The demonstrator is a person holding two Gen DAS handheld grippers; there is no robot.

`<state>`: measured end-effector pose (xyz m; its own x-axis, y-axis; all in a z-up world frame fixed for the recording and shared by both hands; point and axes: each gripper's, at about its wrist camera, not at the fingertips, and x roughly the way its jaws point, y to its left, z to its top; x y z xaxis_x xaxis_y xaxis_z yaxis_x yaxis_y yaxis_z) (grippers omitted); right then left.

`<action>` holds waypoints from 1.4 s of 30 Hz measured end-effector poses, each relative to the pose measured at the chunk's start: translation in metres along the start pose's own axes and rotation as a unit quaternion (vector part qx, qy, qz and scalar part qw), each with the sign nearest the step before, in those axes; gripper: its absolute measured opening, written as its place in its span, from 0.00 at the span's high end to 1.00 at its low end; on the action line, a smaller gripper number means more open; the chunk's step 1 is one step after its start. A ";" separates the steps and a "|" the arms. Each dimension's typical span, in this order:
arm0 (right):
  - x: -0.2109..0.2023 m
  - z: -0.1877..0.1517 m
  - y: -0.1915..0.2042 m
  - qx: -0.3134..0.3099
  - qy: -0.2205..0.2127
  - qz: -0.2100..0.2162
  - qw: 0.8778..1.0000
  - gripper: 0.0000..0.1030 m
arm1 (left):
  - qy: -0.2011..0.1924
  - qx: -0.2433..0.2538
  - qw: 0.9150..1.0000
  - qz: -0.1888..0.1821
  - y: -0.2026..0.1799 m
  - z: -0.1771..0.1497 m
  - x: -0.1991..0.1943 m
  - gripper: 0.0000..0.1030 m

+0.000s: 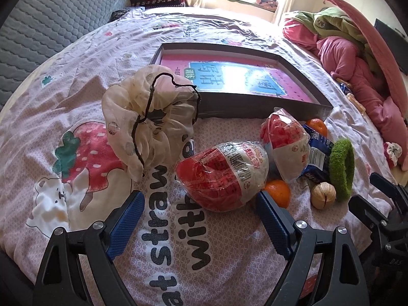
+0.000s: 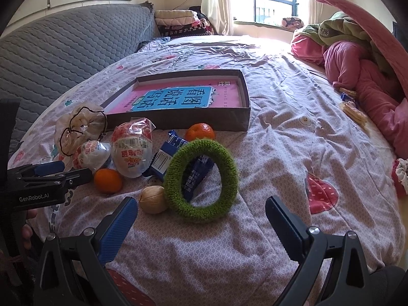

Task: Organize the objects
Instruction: 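Reach the left tool to the red-wrapped egg while the right tool approaches the green ring, then grasp the red-wrapped egg with the left tool while the right tool grasps and lifts the green ring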

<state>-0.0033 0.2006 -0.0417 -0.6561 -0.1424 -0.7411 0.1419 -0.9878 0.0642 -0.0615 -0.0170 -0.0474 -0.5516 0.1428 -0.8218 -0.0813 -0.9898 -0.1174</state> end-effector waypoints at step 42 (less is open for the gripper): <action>0.042 0.024 -0.012 0.024 0.037 0.050 0.998 0.64 | 0.024 -0.021 0.993 -0.116 -0.019 0.029 0.030 0.44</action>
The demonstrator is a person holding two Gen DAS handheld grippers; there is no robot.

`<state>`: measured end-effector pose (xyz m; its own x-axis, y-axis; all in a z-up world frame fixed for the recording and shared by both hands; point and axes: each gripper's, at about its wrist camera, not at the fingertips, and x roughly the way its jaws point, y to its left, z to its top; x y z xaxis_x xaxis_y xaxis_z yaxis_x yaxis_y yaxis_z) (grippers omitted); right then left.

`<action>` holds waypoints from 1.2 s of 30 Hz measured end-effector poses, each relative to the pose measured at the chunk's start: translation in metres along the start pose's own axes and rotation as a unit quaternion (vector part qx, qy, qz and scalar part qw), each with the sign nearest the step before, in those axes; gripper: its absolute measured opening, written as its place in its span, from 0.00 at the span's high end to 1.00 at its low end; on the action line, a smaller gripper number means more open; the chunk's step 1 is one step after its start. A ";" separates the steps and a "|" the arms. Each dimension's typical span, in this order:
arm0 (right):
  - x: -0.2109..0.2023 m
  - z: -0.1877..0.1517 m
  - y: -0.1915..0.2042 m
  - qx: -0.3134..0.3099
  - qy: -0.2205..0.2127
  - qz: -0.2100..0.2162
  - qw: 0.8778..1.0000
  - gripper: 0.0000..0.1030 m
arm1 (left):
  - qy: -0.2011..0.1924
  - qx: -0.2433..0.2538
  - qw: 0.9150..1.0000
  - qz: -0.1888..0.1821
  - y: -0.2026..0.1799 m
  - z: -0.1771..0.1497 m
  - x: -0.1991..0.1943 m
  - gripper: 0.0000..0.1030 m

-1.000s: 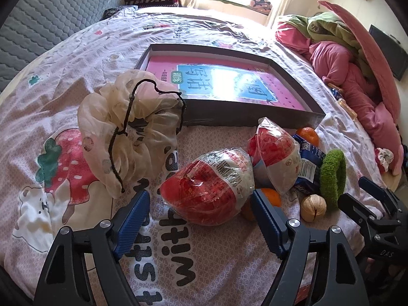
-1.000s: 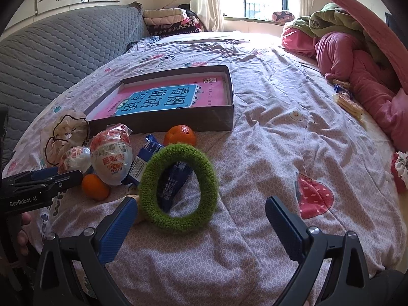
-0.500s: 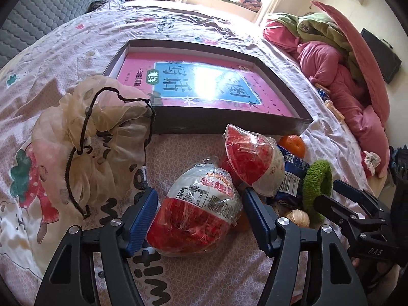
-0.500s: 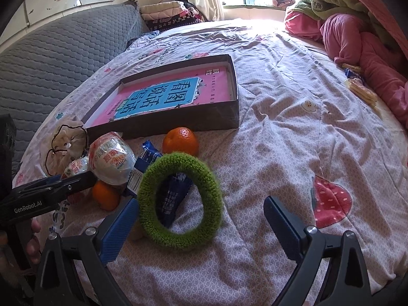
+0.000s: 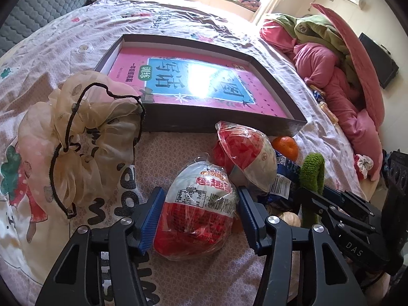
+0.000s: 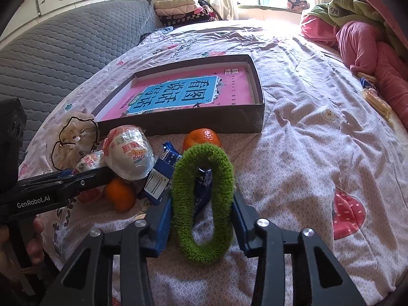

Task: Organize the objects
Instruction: 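Grasp the red-wrapped egg with the left tool while the right tool grasps and lifts the green ring, then carry the egg and the green ring over the pink tray with both tools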

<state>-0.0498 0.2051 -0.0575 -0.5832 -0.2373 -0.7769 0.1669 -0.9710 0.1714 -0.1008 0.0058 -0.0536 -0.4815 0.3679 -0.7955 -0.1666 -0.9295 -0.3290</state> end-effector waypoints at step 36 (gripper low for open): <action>-0.060 0.027 0.040 -0.077 -0.108 -0.040 0.990 0.75 | -0.098 0.041 0.993 0.058 -0.038 0.006 -0.080 0.47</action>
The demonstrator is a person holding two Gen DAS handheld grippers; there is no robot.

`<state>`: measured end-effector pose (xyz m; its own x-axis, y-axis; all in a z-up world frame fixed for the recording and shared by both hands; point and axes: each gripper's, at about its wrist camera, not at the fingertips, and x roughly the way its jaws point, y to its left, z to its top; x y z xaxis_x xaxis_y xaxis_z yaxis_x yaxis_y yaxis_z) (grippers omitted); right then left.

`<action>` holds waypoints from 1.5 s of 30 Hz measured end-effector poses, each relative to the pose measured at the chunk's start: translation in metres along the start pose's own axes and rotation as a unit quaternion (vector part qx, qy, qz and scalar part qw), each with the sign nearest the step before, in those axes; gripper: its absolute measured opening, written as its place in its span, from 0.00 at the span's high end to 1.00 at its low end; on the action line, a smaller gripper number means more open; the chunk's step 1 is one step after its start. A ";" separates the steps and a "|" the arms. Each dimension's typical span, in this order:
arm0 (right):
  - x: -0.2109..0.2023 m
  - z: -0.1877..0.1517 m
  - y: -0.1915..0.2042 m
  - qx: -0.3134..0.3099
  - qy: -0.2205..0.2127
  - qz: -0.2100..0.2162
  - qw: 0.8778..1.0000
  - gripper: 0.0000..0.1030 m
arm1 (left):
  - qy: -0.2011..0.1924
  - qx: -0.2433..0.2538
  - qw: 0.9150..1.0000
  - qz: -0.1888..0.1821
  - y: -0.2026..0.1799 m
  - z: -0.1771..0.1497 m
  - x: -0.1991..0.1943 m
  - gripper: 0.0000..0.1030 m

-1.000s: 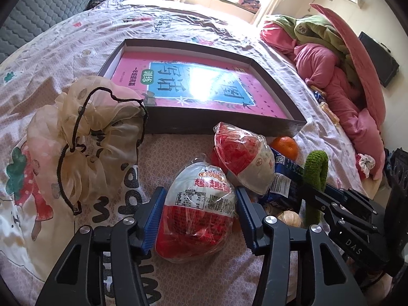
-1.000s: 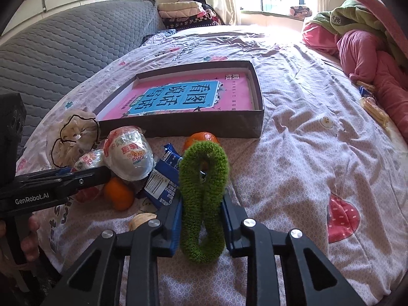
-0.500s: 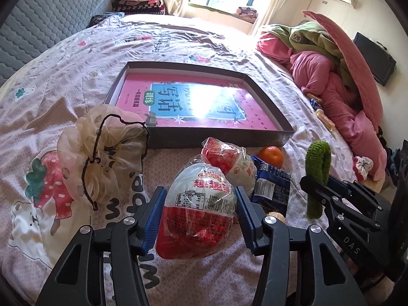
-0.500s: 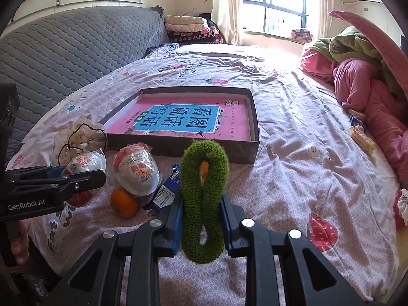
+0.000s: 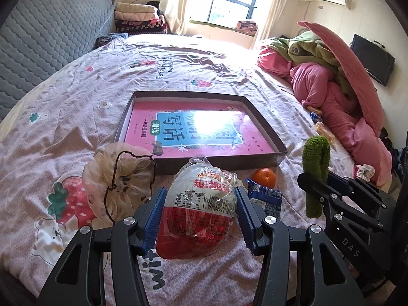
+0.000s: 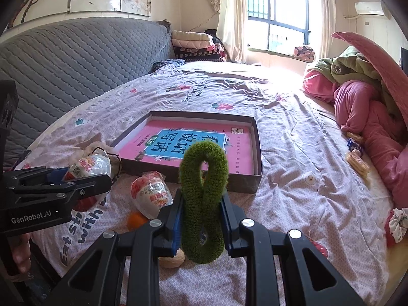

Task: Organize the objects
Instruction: 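Carry the egg and the green ring over the pink tray with both tools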

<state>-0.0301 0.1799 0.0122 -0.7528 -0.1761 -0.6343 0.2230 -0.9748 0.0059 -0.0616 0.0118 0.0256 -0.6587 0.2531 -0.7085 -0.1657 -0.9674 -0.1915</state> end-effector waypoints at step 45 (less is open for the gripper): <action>0.066 0.060 -0.009 -0.028 -0.007 -0.008 1.000 0.75 | -0.004 -0.007 1.000 0.026 0.016 0.066 0.063 0.47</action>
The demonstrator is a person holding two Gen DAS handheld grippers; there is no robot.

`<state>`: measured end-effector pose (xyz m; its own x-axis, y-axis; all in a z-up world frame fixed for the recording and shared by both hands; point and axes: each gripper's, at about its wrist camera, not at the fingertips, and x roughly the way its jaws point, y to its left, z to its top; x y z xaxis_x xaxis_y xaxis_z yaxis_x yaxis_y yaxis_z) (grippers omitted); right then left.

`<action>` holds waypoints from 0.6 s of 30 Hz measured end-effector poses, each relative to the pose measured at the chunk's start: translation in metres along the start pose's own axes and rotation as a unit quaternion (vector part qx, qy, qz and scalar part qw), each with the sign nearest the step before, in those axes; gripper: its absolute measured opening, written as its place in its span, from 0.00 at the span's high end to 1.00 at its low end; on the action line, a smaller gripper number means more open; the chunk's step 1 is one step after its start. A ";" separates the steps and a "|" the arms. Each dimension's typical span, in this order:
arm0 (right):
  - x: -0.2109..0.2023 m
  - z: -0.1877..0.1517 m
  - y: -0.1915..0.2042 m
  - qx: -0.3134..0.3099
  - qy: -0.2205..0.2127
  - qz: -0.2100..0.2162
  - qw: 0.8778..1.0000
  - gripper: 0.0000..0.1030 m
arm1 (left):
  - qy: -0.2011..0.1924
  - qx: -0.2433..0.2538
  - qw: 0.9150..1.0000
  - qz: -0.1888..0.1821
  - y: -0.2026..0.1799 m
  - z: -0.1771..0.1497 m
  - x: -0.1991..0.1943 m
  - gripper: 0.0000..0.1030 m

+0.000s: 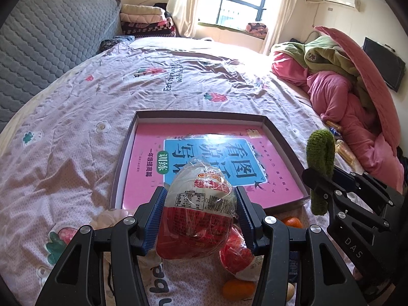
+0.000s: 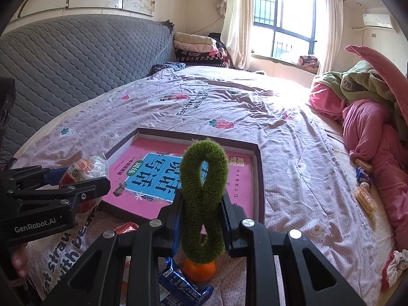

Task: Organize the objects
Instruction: 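Carry the egg and the green ring over the pink tray with both tools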

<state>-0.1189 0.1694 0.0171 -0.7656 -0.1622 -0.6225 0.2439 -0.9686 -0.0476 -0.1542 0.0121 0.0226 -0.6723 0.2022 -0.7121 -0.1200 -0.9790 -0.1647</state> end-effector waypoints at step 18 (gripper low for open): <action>0.070 0.007 -0.025 0.016 0.062 0.014 0.998 0.74 | 0.046 -0.016 0.998 0.026 0.015 0.024 0.070 0.47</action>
<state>-0.1830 0.1805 -0.0202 -0.6789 -0.1659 -0.7152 0.2434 -0.9699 -0.0060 -0.2204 0.0109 -0.0131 -0.6062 0.1543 -0.7802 -0.0629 -0.9872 -0.1463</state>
